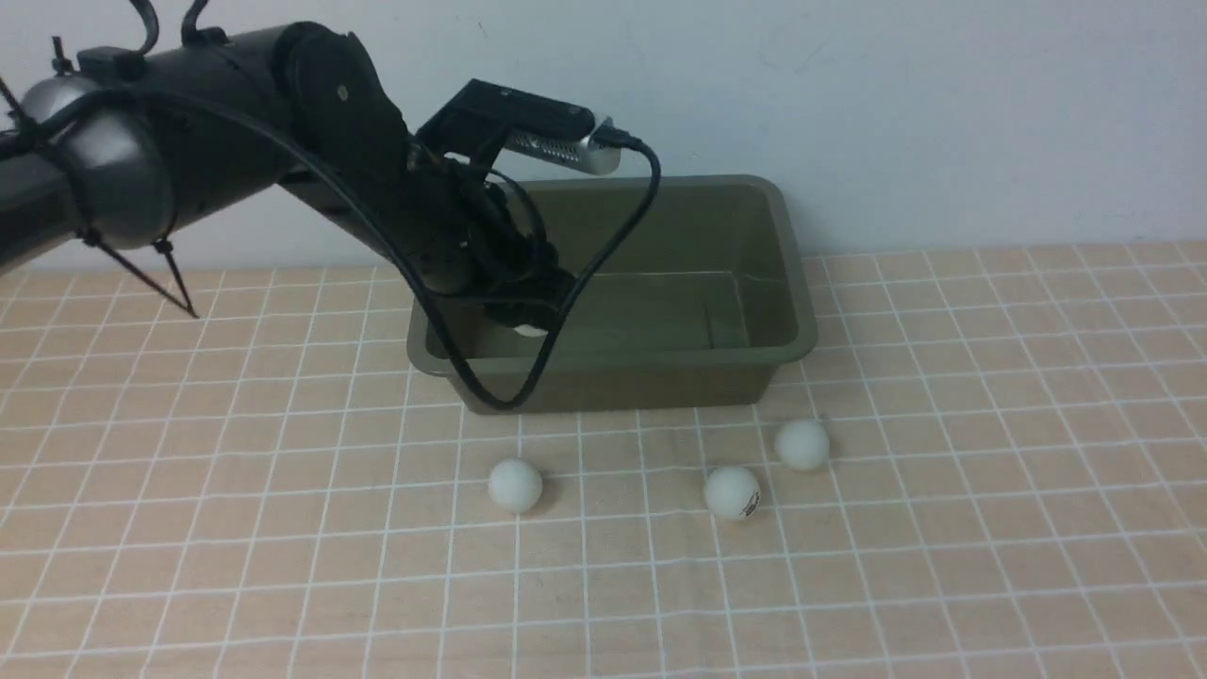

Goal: Put the table tennis balls into the box on the light coffee tablecloth.
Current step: 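Drop the ball into the bin, then reach for and grasp a ping pong ball on the table beside the basket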

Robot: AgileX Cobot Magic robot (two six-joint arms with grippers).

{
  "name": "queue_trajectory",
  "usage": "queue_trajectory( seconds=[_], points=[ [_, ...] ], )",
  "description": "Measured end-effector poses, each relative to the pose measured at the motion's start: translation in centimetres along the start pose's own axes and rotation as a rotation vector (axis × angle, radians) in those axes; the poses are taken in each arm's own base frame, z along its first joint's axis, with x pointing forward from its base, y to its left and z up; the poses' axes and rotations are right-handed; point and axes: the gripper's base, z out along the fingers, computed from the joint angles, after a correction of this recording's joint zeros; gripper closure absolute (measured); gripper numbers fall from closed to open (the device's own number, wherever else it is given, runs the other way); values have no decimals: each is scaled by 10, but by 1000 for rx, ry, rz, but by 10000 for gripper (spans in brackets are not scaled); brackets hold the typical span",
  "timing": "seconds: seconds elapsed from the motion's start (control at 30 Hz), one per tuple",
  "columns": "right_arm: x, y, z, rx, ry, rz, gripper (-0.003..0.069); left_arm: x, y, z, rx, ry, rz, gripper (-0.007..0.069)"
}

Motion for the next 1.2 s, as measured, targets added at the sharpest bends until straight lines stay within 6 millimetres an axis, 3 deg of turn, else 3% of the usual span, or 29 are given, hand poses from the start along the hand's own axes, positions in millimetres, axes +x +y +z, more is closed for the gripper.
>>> queue_trajectory(
  seconds=[0.2,0.3,0.5,0.63,0.93,1.2],
  points=[
    [0,0,0,-1,0,1,677,-17,18,33,0,18,49,326],
    [0,1,0,-6,-2,7,677,-27,20,36,6,15,27,307],
    [1,2,0,-18,6,17,677,-45,17,10,16,52,-83,317],
    [1,2,0,-22,13,19,677,-62,23,-15,-81,27,-55,327],
    [1,2,0,-22,15,19,677,-63,30,-20,-164,41,44,322],
    [1,2,0,-22,15,19,677,-59,28,-20,-147,83,33,236]
  ],
)
